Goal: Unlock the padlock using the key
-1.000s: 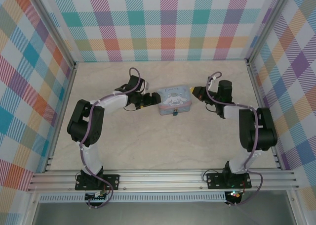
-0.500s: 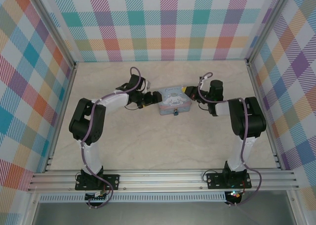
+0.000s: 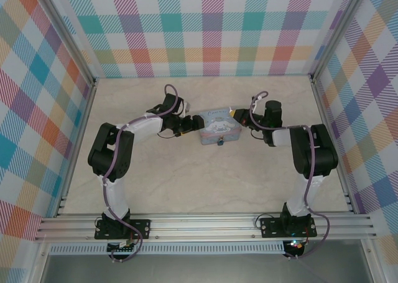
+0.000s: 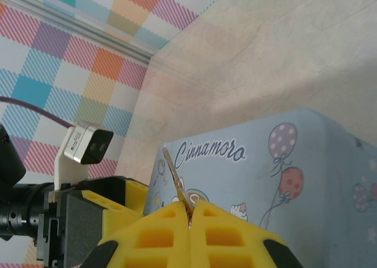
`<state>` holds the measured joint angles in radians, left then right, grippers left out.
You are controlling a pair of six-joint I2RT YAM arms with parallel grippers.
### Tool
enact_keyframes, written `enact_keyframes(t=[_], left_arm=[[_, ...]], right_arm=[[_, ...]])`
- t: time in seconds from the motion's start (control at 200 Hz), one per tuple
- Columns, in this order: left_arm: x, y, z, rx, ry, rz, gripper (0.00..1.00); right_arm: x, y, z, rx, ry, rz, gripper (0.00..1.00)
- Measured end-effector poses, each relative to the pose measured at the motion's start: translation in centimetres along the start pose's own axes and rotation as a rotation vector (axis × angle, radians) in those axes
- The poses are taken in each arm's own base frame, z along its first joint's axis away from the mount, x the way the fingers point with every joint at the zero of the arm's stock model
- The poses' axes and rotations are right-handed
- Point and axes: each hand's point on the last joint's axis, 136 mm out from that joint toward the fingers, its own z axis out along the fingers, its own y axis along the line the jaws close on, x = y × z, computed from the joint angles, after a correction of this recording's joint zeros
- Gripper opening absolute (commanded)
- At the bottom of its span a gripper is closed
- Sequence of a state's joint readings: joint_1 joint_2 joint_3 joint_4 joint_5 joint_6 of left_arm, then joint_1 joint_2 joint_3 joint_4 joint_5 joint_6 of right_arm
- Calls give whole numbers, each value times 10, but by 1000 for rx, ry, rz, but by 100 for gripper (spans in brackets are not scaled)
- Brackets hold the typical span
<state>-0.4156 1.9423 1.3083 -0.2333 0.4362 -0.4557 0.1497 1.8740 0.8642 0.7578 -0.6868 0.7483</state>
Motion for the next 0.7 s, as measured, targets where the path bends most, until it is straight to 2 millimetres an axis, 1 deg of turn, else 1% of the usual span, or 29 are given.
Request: enact_keyframes(t=[0.105,0.4,0.7], left_arm=[[0,0,0,0,0,0,82],[-1,0,0,1,-1,0,80],[0,0,1,-1,0,0,80]], right_arm=[[-6,-4,-4,22,-19,-10,5],[1,-19,-2,48,-3,8,5],[7,-17,1,20,-10,-17,5]])
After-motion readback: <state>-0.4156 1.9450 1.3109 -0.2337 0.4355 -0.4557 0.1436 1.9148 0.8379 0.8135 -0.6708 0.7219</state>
